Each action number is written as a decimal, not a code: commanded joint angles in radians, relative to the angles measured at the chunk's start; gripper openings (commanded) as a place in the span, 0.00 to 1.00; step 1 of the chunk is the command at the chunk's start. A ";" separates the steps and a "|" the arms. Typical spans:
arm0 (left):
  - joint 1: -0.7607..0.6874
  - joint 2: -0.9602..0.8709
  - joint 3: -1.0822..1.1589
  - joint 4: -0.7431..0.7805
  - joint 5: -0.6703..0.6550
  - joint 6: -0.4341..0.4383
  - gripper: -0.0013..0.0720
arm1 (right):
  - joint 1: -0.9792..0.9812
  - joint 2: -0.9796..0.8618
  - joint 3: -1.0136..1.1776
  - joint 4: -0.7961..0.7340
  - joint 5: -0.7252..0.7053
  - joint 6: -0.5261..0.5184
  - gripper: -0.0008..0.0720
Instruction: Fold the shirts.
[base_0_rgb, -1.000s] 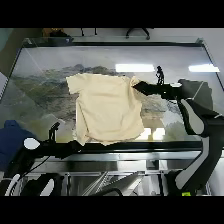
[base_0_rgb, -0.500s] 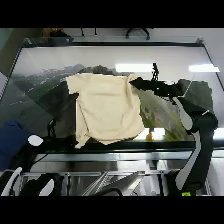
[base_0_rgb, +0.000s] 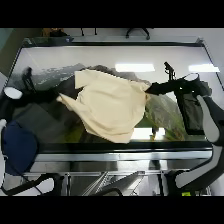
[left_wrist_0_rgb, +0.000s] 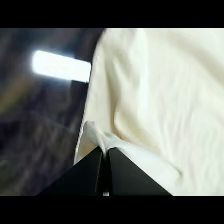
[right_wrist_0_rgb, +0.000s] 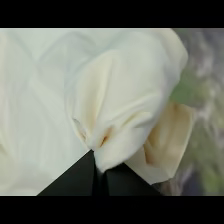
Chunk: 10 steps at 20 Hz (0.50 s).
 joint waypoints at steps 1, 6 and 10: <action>0.067 -0.156 0.375 0.017 -0.022 -0.004 0.04 | -0.013 0.280 -0.302 -0.218 0.065 0.182 0.05; 0.007 -0.372 0.680 0.009 -0.057 -0.003 0.04 | 0.106 0.698 -0.765 -0.217 0.021 0.450 0.05; -0.046 -0.500 0.837 0.010 -0.214 -0.006 0.91 | 0.130 0.809 -0.840 -0.181 -0.021 0.491 0.66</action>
